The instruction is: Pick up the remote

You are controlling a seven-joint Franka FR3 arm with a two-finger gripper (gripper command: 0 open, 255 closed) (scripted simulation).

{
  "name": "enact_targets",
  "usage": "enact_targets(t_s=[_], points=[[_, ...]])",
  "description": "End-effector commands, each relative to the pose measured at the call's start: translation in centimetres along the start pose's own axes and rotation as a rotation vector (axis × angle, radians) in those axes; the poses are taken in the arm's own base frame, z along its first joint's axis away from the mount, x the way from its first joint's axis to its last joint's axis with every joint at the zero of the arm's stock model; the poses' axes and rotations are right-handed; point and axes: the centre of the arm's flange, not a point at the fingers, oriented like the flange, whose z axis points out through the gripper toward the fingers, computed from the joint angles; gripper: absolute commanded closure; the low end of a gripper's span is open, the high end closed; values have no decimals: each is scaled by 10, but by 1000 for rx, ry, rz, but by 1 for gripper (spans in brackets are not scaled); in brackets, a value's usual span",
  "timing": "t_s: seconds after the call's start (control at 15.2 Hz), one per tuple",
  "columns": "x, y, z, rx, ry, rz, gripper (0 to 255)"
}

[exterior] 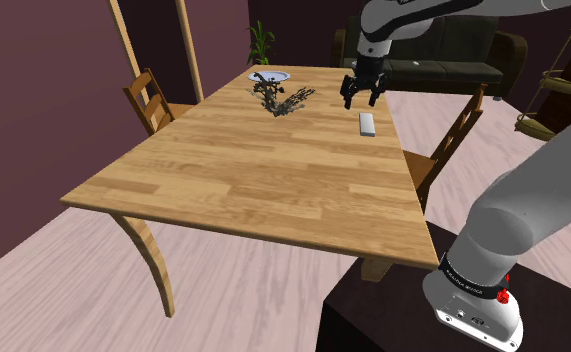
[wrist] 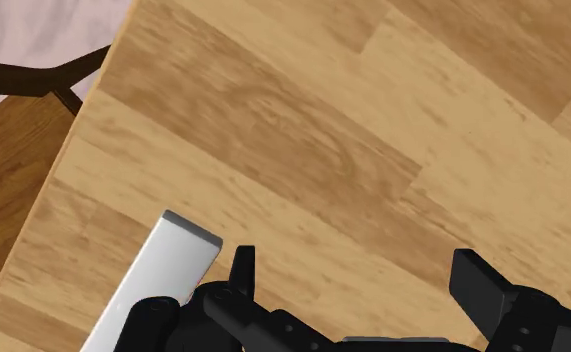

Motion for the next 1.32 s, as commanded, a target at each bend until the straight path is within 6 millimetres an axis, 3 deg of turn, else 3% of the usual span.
enact_targets(t_s=[0.0, 0.53, 0.99, 1.25], points=[[20, 14, 15, -3, -9, 44, 0], [90, 83, 62, -10, -44, 216, 0], [140, 152, 105, -17, -76, 366, 0], [138, 153, 121, -17, -76, 366, 0]])
